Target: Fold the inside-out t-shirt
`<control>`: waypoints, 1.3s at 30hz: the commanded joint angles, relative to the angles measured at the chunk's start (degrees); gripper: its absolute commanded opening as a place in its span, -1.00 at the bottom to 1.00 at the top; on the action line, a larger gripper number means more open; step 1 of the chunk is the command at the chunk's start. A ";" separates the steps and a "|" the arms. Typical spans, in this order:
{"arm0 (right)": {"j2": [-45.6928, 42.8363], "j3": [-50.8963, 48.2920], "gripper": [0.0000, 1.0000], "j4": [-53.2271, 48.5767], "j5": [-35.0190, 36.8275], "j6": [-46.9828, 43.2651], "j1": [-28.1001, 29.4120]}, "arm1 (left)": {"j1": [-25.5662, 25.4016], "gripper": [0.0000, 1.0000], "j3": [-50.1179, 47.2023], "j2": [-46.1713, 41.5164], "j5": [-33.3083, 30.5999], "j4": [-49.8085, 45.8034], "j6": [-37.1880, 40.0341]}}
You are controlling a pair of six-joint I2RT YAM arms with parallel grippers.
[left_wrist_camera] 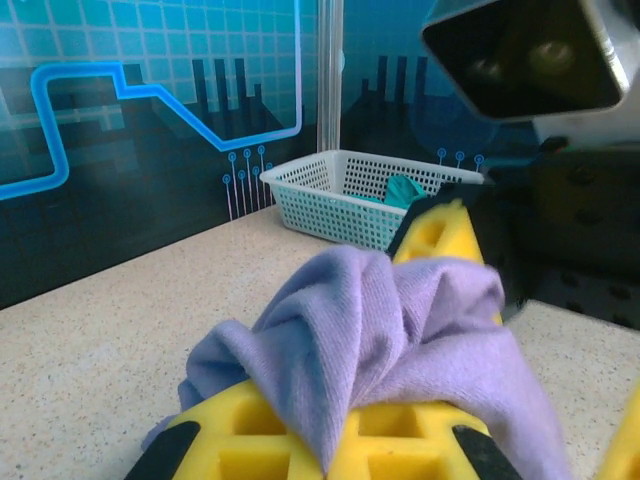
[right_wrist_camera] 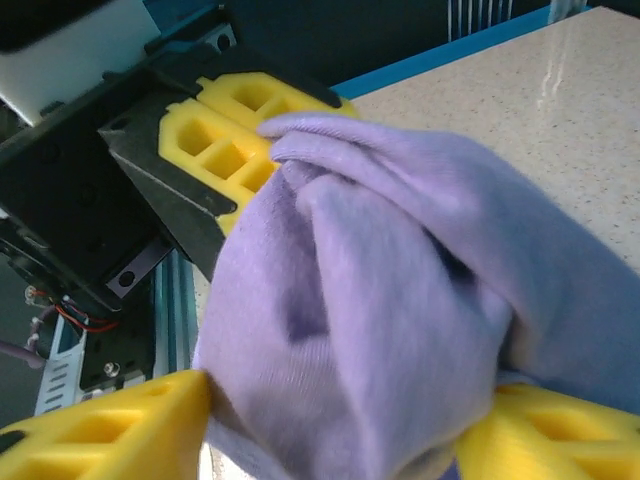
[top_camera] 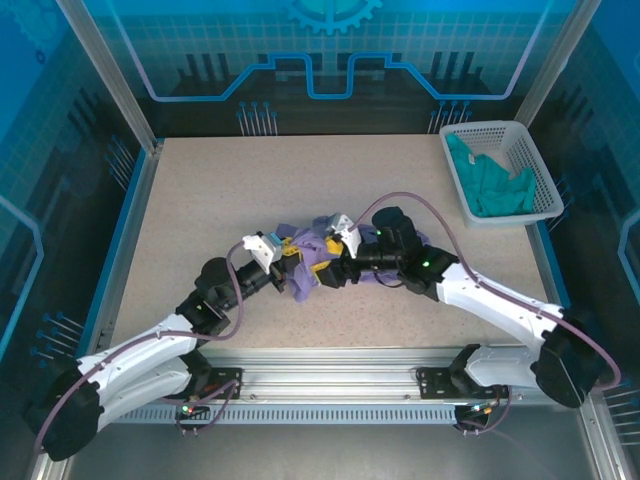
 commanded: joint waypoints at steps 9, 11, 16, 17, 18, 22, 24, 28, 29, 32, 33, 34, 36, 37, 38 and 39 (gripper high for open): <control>-3.83 3.56 -1.00 -0.11 34.71 -11.16 10.65 | -0.23 -0.93 -0.71 -0.33 -2.55 4.80 -5.99; -4.66 3.72 -1.00 -0.42 41.52 -14.93 12.65 | -0.23 -0.81 -0.22 -0.85 -1.98 1.44 -7.46; -6.94 4.47 -1.00 -2.22 45.19 -20.35 13.45 | -0.23 -0.64 -0.15 -2.91 -2.98 -5.39 -8.25; -7.18 4.66 -1.00 -2.71 44.63 -20.93 13.40 | -0.23 -0.62 -0.15 -3.37 -3.38 -6.23 -8.25; -7.45 4.80 -1.00 -3.42 43.19 -21.54 13.31 | -0.20 -0.59 -0.08 -3.76 -3.65 -7.22 -8.16; -7.98 5.30 -1.00 -4.95 39.61 -22.17 13.27 | -0.20 -0.30 1.16 -4.02 -1.87 -10.22 -7.95; -8.44 4.96 -1.00 -4.30 38.88 -21.55 13.24 | -0.22 -0.14 3.14 -2.76 -0.13 -12.77 -7.89; -10.98 1.84 -1.00 0.55 37.07 -20.08 13.27 | -0.23 0.11 5.67 1.27 -0.31 -14.60 -7.72; -11.80 1.20 -1.00 1.52 36.26 -19.85 13.27 | -0.23 0.15 6.27 1.89 -1.29 -14.76 -7.72; -13.75 1.02 -1.00 2.39 31.59 -19.05 12.86 | -0.23 0.28 7.99 4.17 -2.43 -14.66 -7.72; -14.15 1.02 -1.00 2.16 29.33 -18.63 12.52 | -0.23 0.35 8.51 4.94 -2.34 -14.11 -7.72; -14.39 1.02 -1.00 1.75 27.02 -18.15 12.10 | -0.23 0.37 9.09 5.85 -2.30 -13.38 -7.63; -14.60 1.02 -1.00 0.69 23.68 -17.15 11.03 | -0.23 0.37 10.31 7.59 -2.32 -12.06 -7.39; -14.78 0.27 -1.00 0.18 22.27 -16.47 10.44 | -0.27 0.32 10.94 8.49 -2.31 -11.41 -7.41; -14.94 -0.62 -1.00 0.05 21.58 -15.77 9.90 | -0.22 0.26 11.47 9.11 -2.25 -10.91 -7.49; -15.22 -1.10 -1.00 -0.09 21.46 -14.90 9.20 | -0.22 0.14 11.94 9.52 -2.23 -10.42 -7.70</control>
